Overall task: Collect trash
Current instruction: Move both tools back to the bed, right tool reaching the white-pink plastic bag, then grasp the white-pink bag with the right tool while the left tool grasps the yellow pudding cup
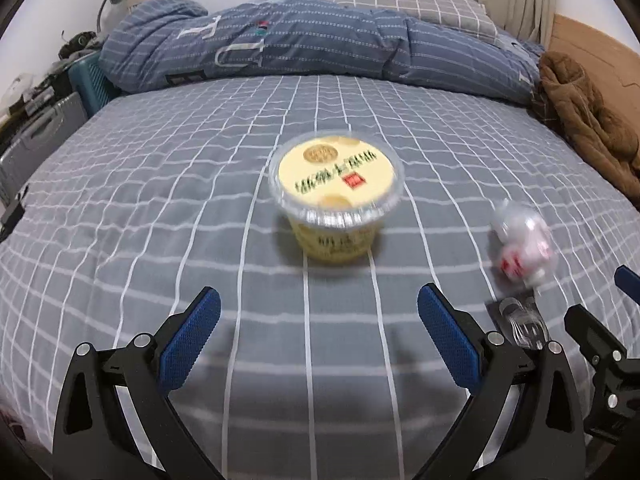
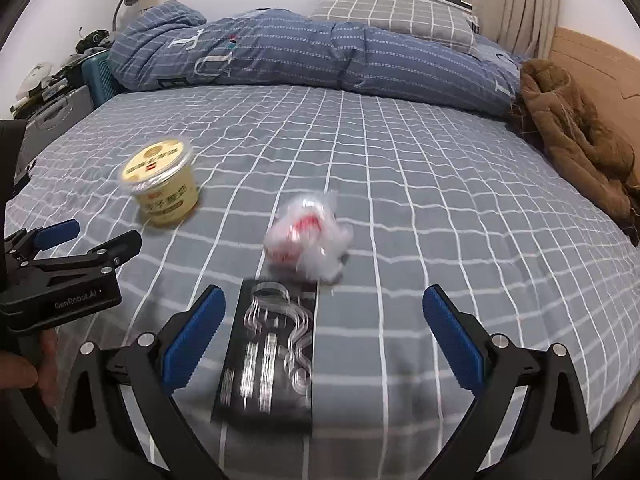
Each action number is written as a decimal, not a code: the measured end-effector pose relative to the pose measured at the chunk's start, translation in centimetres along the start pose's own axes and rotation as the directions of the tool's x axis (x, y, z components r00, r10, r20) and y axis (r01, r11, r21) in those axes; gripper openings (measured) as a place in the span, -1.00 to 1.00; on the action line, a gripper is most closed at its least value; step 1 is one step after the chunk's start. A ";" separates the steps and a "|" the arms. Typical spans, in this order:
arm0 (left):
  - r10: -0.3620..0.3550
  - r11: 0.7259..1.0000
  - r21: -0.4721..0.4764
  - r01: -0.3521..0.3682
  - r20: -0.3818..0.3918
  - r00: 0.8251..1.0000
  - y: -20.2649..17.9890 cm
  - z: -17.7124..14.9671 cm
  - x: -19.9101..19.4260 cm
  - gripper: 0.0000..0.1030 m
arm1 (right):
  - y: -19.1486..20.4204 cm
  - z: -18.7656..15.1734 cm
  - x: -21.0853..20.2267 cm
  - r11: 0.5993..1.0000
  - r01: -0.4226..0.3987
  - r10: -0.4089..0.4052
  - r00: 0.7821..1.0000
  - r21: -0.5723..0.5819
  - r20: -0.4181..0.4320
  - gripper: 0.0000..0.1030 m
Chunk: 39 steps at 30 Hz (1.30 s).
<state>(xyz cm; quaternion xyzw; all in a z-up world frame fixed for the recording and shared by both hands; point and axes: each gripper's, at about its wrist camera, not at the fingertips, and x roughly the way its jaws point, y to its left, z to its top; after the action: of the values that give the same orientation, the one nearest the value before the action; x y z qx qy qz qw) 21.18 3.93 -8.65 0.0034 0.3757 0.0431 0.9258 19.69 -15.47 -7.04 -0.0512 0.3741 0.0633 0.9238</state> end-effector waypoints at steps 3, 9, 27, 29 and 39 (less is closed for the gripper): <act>0.000 1.000 -0.012 0.000 0.001 1.000 0.2 1.3 1.2 0.89 | 0.0 1.1 1.6 1.000 0.001 -0.001 1.000 -0.003 -0.004 0.82; 0.003 1.000 -0.031 -0.004 -0.016 1.000 0.7 3.2 3.8 0.89 | -0.2 2.9 4.4 1.000 -0.010 0.010 1.000 -0.003 -0.022 0.75; -0.028 1.000 -0.006 0.028 -0.029 0.999 -0.5 5.8 7.7 0.61 | 0.3 4.2 8.7 0.997 -0.071 0.074 0.991 0.032 -0.108 0.28; -0.038 0.999 0.001 0.039 -0.043 0.998 -0.7 5.7 8.0 0.47 | 0.3 4.2 9.0 0.997 -0.069 0.072 0.990 0.029 -0.117 0.25; -0.038 0.999 0.018 0.039 -0.046 0.998 -1.1 5.2 7.7 0.40 | -0.4 3.9 9.1 0.993 -0.087 0.096 0.988 0.078 -0.120 0.03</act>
<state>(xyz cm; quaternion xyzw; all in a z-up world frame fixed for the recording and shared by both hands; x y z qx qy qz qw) 30.34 3.60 -10.32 0.0038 0.3971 0.0217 0.9175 28.93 -14.55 -10.56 -0.0042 0.4343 0.0885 0.8964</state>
